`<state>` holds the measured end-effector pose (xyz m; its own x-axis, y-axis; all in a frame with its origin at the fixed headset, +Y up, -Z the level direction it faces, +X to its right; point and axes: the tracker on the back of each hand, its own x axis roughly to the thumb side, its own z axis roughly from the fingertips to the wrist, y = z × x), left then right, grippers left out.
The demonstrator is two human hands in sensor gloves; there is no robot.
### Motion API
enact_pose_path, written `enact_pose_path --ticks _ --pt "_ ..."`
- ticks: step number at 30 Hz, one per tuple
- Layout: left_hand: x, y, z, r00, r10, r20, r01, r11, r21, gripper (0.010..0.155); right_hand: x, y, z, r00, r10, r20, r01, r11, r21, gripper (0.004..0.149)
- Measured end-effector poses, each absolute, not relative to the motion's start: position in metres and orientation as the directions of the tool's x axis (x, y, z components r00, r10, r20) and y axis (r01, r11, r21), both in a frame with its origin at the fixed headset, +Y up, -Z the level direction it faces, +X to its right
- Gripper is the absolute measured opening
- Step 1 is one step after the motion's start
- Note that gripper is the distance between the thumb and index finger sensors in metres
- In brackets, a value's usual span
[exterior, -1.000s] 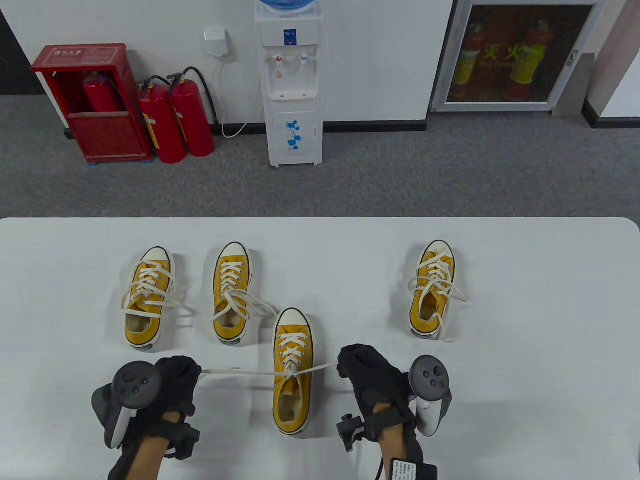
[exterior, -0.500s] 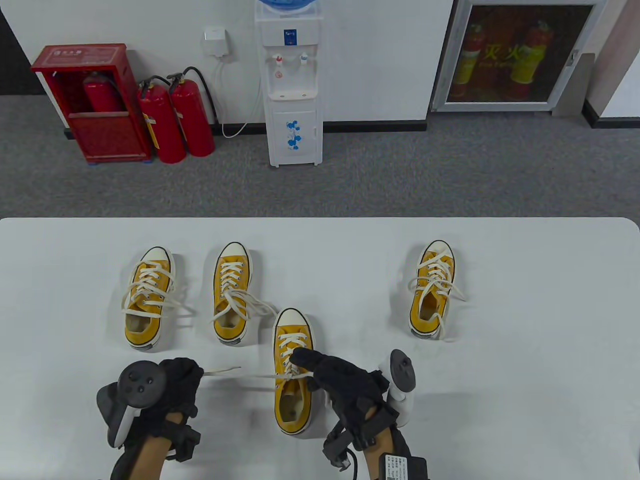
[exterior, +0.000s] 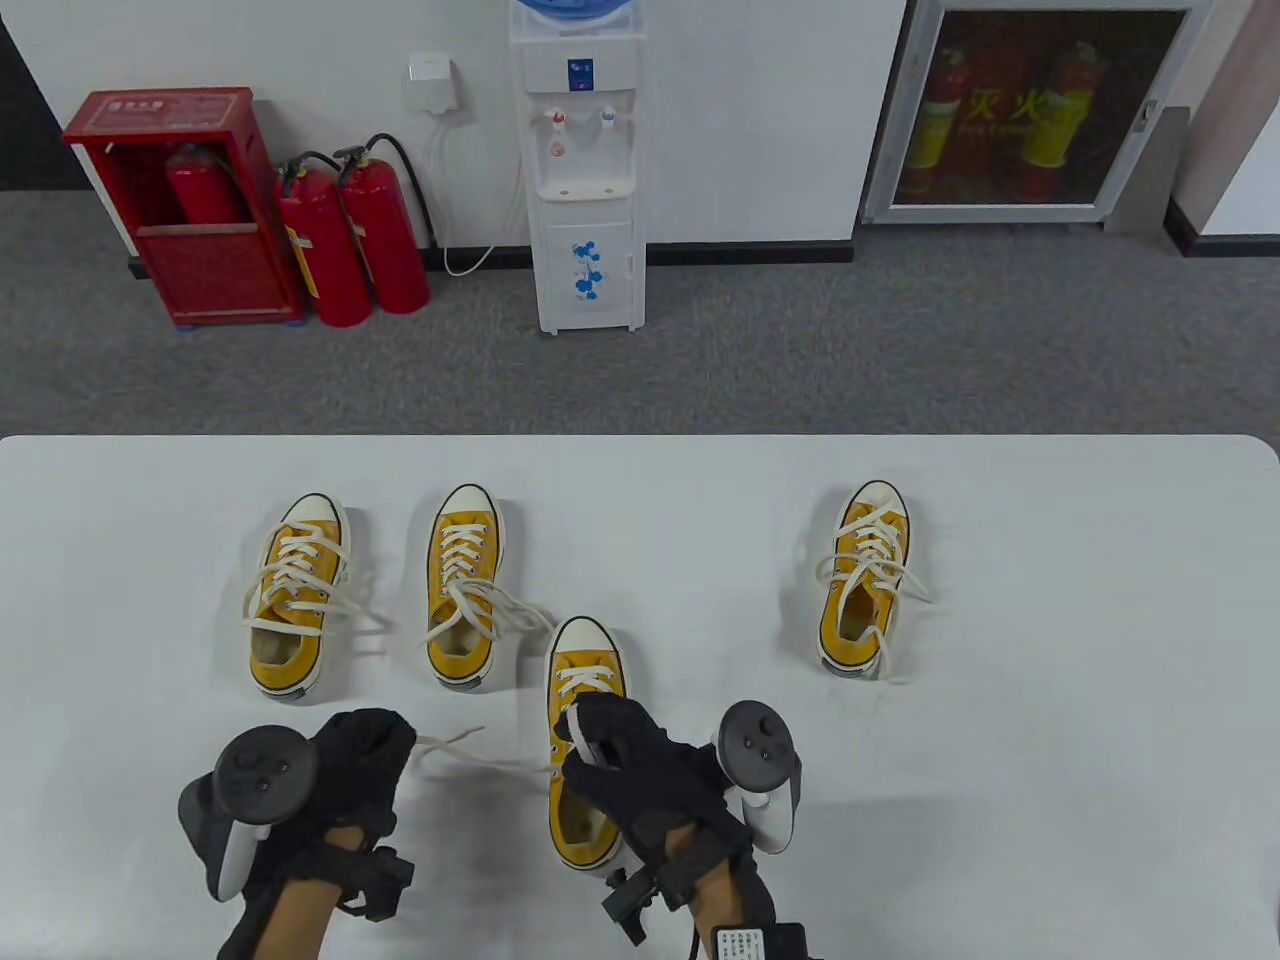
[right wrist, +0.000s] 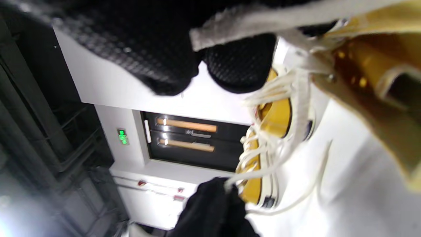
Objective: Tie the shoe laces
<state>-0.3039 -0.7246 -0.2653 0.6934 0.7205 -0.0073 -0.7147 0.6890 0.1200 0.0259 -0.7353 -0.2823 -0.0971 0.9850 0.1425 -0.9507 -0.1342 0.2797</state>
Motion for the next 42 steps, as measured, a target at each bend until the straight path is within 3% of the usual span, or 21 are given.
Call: enact_pose_path --ticks 7,15,21,28,31,36,39,42 --pt "-0.282 -0.699 -0.25 0.518 0.832 0.2 -0.855 0.513 0.082 0.039 0.015 -0.727 -0.275 -0.436 0.867 0.242 -0.88 -0.466 0.085 0.053" --pt "-0.258 -0.685 -0.238 0.258 0.913 0.316 -0.937 0.317 -0.15 0.039 -0.007 -0.728 -0.268 -0.612 0.728 0.311 -0.752 -0.657 0.058 0.055" --pt "-0.254 -0.685 -0.238 0.29 0.894 0.343 -0.931 0.346 -0.116 0.039 -0.021 -0.725 -0.259 -0.73 0.544 0.415 -0.587 -0.809 0.028 0.05" --pt "-0.258 -0.697 -0.253 0.367 0.903 0.224 -0.925 0.38 -0.014 0.039 -0.021 -0.726 -0.257 -0.693 0.561 0.452 -0.584 -0.805 0.103 0.045" --pt "-0.256 -0.708 -0.265 0.472 0.868 0.155 -0.878 0.478 0.0 0.039 -0.018 -0.727 -0.258 -0.654 0.603 0.456 -0.613 -0.776 0.147 0.045" --pt "-0.246 -0.73 -0.281 0.5 0.866 0.022 -0.86 0.5 -0.099 0.038 -0.01 -0.73 -0.261 -0.572 0.693 0.44 -0.684 -0.698 0.211 0.043" --pt "-0.236 -0.74 -0.286 0.617 0.786 0.016 -0.777 0.613 -0.142 0.038 -0.002 -0.734 -0.267 -0.479 0.785 0.392 -0.763 -0.594 0.256 0.042" --pt "-0.228 -0.747 -0.286 0.649 0.761 0.001 -0.75 0.64 -0.164 0.038 0.005 -0.738 -0.271 -0.398 0.85 0.344 -0.816 -0.5 0.291 0.042"
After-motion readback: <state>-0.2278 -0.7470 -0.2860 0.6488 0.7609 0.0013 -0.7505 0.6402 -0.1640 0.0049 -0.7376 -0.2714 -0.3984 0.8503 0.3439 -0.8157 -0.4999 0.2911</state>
